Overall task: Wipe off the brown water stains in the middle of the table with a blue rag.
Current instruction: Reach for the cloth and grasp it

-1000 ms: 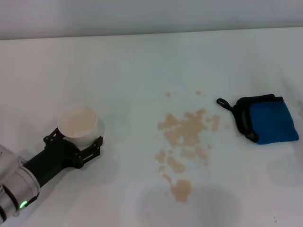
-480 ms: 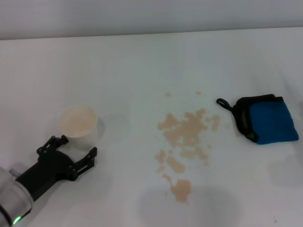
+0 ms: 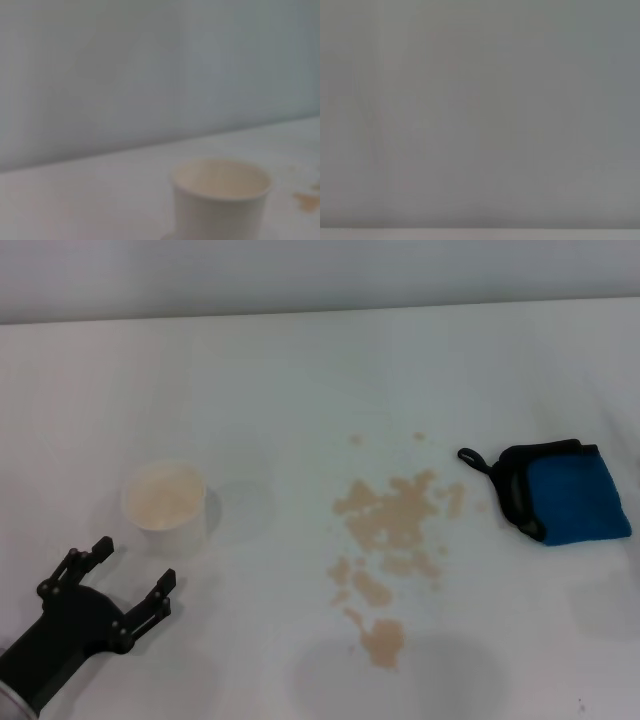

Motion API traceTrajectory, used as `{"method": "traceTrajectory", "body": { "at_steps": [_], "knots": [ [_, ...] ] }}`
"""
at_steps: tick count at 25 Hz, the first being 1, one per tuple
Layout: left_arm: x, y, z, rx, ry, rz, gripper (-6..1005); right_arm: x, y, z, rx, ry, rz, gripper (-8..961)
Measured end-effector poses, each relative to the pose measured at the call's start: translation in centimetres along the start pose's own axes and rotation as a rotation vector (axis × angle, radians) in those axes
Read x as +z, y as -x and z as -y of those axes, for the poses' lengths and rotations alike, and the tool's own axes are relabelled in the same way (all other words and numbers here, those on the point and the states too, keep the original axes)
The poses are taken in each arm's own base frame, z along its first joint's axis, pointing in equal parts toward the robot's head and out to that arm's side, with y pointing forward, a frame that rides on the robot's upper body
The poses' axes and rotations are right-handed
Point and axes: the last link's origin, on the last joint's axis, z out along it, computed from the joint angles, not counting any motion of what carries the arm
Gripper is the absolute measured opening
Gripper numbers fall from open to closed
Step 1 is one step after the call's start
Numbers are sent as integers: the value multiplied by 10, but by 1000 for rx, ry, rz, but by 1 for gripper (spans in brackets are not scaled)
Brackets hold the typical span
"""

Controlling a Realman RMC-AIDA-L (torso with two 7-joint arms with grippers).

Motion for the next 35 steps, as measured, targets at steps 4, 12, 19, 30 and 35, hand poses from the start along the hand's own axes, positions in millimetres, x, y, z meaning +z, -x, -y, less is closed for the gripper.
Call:
{"method": "traceTrajectory", "body": {
  "at_steps": [4, 12, 19, 30, 35],
  "knots": [
    [-3, -5, -4, 0, 19, -45, 882, -10, 1, 6, -17, -11, 0, 812],
    [-13, -39, -13, -21, 57, -304, 883, -40, 17, 22, 1, 93, -53, 812],
    [-24, -59, 6, -52, -51, -459, 883, -51, 55, 31, 47, 246, -112, 811],
    [-57, -40, 69, -82, -406, -387, 877, 2, 111, 4, -72, 507, -487, 812],
    [-69, -29, 81, -116, -500, -346, 877, 49, 126, -37, -161, 654, -690, 811]
  ]
}}
